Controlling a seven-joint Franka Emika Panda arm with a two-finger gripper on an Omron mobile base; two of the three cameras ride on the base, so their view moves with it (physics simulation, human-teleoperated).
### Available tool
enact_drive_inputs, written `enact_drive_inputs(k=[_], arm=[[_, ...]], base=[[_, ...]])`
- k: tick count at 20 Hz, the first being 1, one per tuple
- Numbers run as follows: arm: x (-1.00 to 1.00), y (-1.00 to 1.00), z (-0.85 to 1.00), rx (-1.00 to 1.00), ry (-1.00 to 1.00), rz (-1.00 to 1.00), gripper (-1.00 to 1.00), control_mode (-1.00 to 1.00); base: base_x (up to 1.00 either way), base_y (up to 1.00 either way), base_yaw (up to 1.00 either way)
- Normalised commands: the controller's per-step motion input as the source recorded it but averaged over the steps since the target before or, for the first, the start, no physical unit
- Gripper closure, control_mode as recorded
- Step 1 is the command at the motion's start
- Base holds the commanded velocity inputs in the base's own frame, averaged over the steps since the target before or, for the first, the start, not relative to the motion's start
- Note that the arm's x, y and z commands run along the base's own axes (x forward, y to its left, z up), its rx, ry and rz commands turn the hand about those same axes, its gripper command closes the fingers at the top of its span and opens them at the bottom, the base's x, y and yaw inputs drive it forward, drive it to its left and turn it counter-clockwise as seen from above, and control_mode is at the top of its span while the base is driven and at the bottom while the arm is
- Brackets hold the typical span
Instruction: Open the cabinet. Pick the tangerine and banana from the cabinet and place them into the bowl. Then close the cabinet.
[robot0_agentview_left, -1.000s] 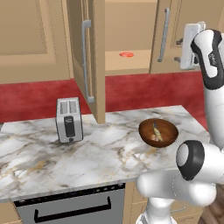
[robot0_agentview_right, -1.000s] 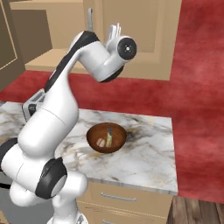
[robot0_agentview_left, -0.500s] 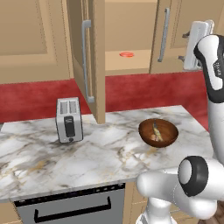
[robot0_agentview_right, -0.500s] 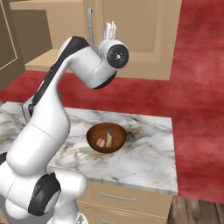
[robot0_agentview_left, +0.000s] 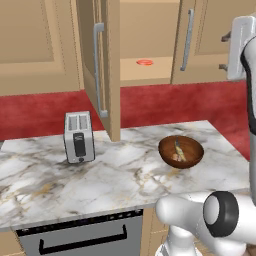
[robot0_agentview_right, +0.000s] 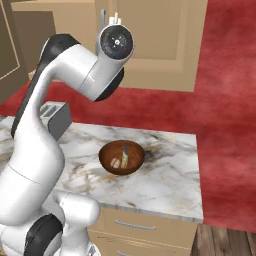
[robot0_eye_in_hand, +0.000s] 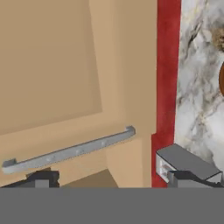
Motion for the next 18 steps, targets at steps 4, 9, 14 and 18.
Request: enact_drive_inputs(k=[4,9,14,18], arm=[[-0.84,0.01,0.00,-0.08,0.08,0.00,-1.00,-1.00],[-0.76,0.18,0.00,-0.09,0.01,0.00,-1.00,-1.00],[-0.74,0.39,0.00,-0.11,0.00,0.00,-1.00,-1.00],[-0.74,0.49,0.00,-0.12,0.00,0.00,-1.00,-1.00]], base=[[0.00,0.00,0.00],[0.00,0.00,0.00],[0.00,0.00,0.00],[0.00,0.00,0.00]])
